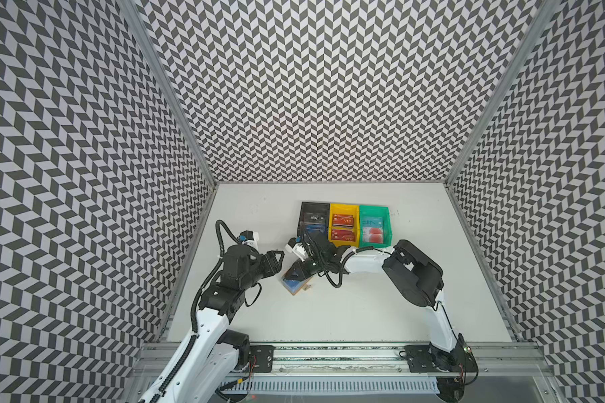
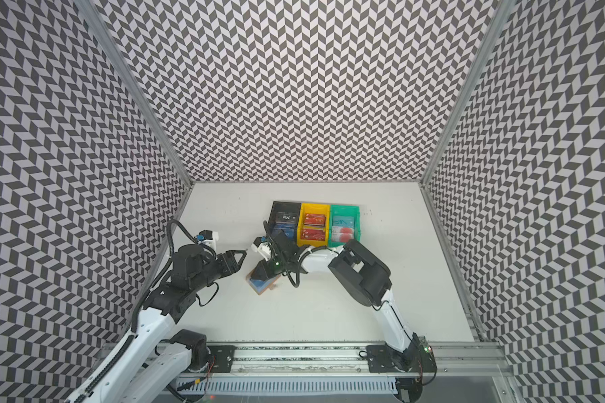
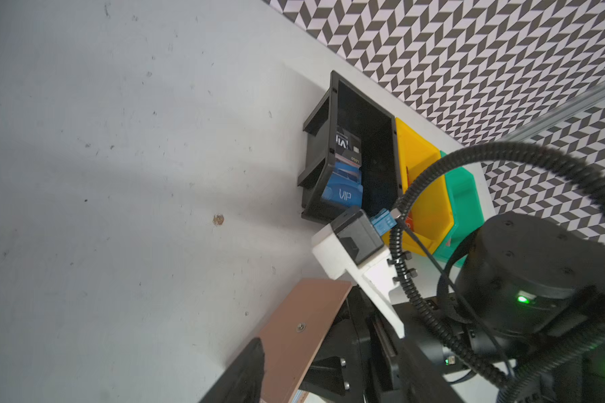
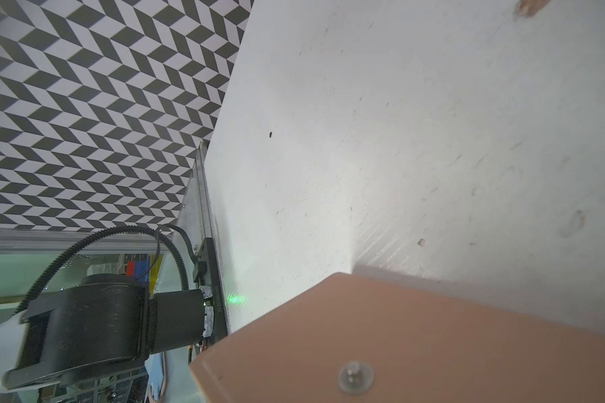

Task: Take the credit cards out of the card holder
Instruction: Open the card holder at the center of the table.

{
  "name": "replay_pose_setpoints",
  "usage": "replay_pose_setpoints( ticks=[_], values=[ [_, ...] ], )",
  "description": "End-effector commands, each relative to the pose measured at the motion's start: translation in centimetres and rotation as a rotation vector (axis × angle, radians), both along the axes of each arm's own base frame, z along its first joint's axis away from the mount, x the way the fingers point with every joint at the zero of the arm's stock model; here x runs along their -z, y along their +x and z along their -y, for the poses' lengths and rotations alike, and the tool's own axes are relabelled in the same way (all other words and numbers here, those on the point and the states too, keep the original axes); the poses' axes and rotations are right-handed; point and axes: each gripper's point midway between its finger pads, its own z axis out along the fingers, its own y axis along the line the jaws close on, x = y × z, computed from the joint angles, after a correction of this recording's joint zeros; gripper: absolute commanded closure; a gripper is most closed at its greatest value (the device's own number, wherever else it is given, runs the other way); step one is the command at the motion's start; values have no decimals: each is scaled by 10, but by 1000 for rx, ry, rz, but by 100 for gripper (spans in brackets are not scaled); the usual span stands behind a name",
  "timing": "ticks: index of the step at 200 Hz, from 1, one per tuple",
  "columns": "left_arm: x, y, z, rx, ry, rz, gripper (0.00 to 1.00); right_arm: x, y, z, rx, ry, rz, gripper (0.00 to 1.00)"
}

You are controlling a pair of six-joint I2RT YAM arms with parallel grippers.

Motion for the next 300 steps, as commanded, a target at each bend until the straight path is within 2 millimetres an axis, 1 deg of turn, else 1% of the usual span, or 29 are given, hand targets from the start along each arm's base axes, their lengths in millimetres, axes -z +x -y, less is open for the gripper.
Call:
replay_pose_setpoints(
  ticks=[1,34,76,96,132,160,191,205,222,243,300],
  values=[
    [8,0,1,3,-13,-11,38,-18,7,-8,0,54,49,90],
    [17,1,4,18,-17,-30,37,-23,18,-3,18,51,59,90],
    [39,4,8,35,-8,-77,35,-21,28,4,32,49,56,90],
    [48,4,11,53,-13,-95,36,-21,29,5,32,48,57,90],
    [55,1,18,85,-29,-97,37,-20,36,5,34,46,60,90],
    [61,2,16,75,-13,-109,36,-19,38,5,28,43,63,90],
    [78,3,15,70,6,-141,36,-17,39,4,28,40,61,90],
    [85,5,12,60,29,-153,40,-16,39,4,26,39,61,90],
    [89,6,10,51,47,-160,49,-16,40,5,27,37,62,90],
    [92,9,7,40,63,-165,51,-15,41,5,25,37,65,90],
    [101,13,5,23,74,-167,61,-14,44,11,34,17,68,90]
  ],
)
